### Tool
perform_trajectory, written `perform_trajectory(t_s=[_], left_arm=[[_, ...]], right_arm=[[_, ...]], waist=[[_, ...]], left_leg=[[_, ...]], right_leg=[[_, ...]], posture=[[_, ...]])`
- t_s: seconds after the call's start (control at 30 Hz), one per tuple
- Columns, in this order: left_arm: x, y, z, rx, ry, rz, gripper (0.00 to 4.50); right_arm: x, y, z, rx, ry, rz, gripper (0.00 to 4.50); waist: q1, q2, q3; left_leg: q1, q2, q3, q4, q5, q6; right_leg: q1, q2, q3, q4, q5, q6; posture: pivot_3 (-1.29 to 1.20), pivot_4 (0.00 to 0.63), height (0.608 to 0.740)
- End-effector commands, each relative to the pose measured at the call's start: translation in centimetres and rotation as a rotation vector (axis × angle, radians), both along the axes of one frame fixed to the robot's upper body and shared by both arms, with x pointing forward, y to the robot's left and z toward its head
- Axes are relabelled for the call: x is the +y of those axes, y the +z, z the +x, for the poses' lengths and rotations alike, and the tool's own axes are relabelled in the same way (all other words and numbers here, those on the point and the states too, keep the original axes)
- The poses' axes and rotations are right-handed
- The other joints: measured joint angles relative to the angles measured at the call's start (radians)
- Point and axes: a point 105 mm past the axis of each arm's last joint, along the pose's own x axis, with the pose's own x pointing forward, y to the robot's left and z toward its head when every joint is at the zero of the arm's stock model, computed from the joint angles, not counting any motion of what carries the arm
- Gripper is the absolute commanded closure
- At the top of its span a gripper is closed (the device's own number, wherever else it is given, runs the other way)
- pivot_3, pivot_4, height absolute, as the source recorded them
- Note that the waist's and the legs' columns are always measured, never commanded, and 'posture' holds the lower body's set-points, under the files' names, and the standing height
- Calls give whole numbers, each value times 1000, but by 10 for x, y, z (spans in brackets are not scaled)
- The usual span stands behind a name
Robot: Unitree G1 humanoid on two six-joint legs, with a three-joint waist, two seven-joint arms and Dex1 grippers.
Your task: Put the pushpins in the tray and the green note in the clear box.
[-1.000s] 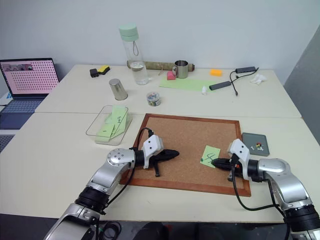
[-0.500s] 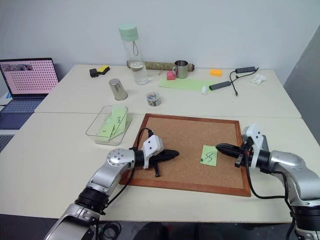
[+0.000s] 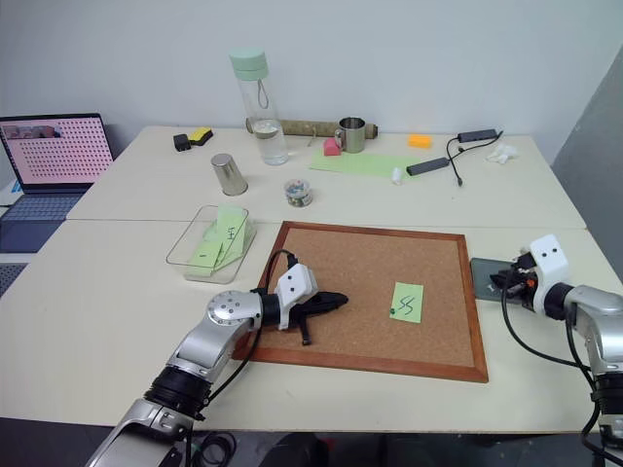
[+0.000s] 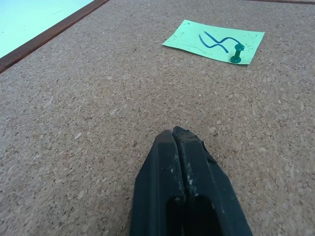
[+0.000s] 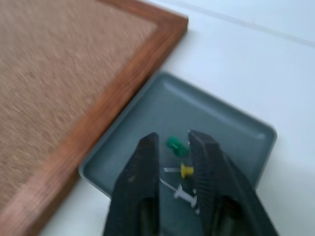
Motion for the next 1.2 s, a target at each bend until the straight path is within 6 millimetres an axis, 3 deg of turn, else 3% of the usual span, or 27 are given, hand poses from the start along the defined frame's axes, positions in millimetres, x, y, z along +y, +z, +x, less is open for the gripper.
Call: perform_trajectory(t_s=[0.03,0.2,0.3,0.5,0.7,0.97,1.1,1.2], left_arm=[[6,-30,-12,101,-1,80,4500],[7,-30,-13,102,3,80,4500],[8,-30,-13,103,2,79,4500],[8,-30,-13,103,-2,84,4500],[7,-29,-14,102,-9,85,4500],[7,-29,-15,103,-7,87,4500],[8,-29,-16,106,-4,88,4500],[8,-29,-16,107,-3,87,4500]], right_arm=[[3,25,5,-90,35,3,2603],[14,43,-1,-138,121,10,1499],[46,48,-17,-144,331,-21,859],[115,36,-49,-107,654,-17,859],[154,12,-49,-102,739,-17,859],[163,-4,-32,-117,709,42,859],[159,-7,-29,-118,701,50,1403],[157,-11,-28,-116,701,45,2099]], waist=[[0,0,0],[0,0,0],[0,0,0],[-7,0,0],[-9,-1,-1],[-14,-1,-1],[-15,-1,-1],[-16,-1,-1]], left_leg=[[0,0,0,0,0,0],[0,0,0,0,0,0],[0,0,0,0,0,0],[1,1,-1,0,0,0],[0,0,-1,0,0,0],[0,0,-1,0,0,0],[1,0,-2,0,0,0],[1,0,-1,0,0,0]], right_leg=[[0,0,0,0,0,0],[0,0,0,0,0,0],[0,0,0,0,0,0],[1,0,0,0,0,0],[0,0,-1,0,0,0],[0,0,-1,-1,0,0],[0,0,-1,-1,0,0],[0,0,-1,-1,0,0]], posture=[[0,150,740],[0,150,740],[0,150,740],[0,150,740],[0,150,740],[0,150,740],[0,150,740],[0,150,740]])
